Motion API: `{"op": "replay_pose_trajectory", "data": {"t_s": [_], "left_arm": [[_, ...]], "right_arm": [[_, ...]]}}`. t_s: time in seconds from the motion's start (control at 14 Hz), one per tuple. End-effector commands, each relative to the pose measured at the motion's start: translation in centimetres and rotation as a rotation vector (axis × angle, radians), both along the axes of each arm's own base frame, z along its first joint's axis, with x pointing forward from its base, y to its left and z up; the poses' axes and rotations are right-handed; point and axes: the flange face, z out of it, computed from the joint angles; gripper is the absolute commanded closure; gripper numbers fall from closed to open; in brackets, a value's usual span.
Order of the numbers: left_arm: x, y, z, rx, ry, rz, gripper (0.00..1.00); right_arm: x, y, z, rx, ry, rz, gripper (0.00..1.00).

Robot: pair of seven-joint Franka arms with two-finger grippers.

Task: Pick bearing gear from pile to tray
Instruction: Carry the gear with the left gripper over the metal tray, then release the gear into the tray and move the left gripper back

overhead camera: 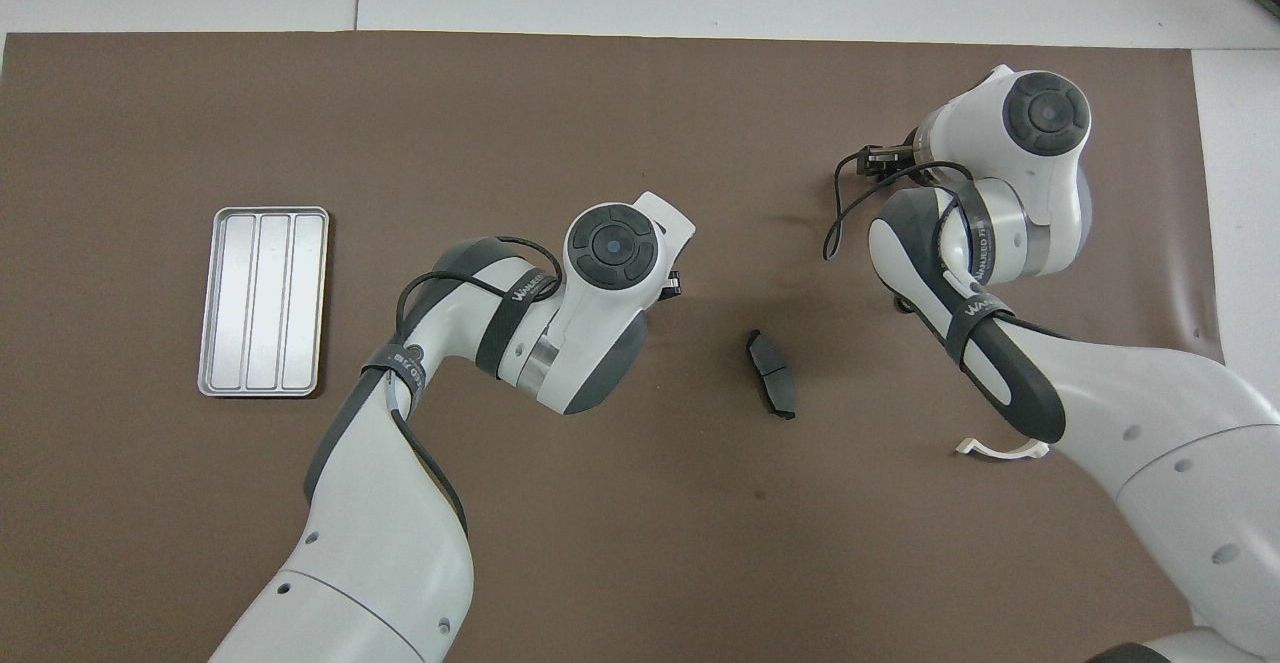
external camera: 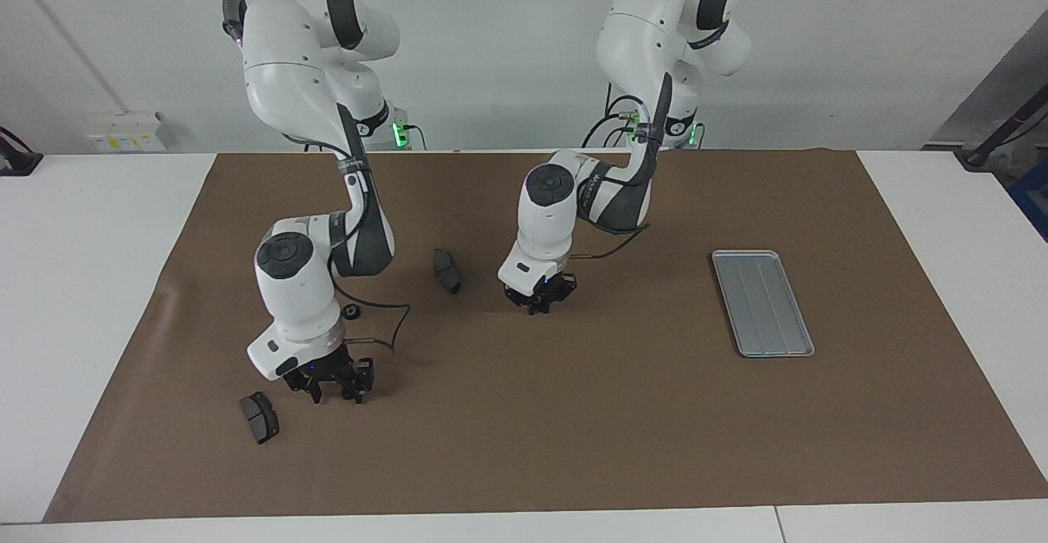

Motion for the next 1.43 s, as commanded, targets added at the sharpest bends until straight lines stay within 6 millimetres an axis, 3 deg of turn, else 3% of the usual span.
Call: {"op": "replay_pose_trajectory", "data": {"t_s": [0.0,0.07,0.29,0.43,0.5,0.64,0.86,1.0,1.14,1.29,1.36], "left_arm": [[0.5,0.6,0.1,-0.002,-0.01,0.02,1.0],[1.7,1.7,0.9,-0.005,-0.014,0.042,1.0],[6.3,7.7,4.5,0.007,0.009,0.131,1.0],[8.8,12.4,5.7,0.008,0.011,0.159,1.0],[9.7,15.1,6.1,0.008,0.009,0.122,1.0],[11.3,22.3,6.1,0.025,0.046,0.042,1.0],[11.3,33.0,5.9,0.02,0.086,-0.125,1.0],[10.2,37.6,4.9,0.003,0.107,-0.205,1.0],[9.1,40.3,3.5,0.0,0.109,-0.243,1.0],[8.0,41.3,2.0,0.005,0.077,-0.239,1.0],[7.6,41.4,1.5,0.008,0.057,-0.236,0.93]], "right_arm": [[-0.5,0.2,-0.5,0.003,0.027,0.013,0.27],[-0.6,0.1,-0.6,0.001,0.035,0.013,0.27],[-0.6,0.1,-0.5,0.0,0.042,0.013,0.29],[-0.7,0.1,-0.4,-0.002,0.051,0.012,0.35],[-0.8,0.1,-0.5,-0.002,0.054,0.011,0.4],[-0.7,0.1,-0.5,-0.002,0.055,0.012,0.48],[-0.7,0.1,-0.5,-0.002,0.055,0.012,0.58],[-0.7,0.0,-0.4,-0.002,0.052,0.011,0.59],[-0.6,-0.1,-0.3,-0.001,0.047,0.009,0.66],[-0.6,-0.1,-0.3,-0.001,0.045,0.009,0.94],[-0.5,-0.1,-0.2,-0.001,0.044,0.008,1.0]]}}
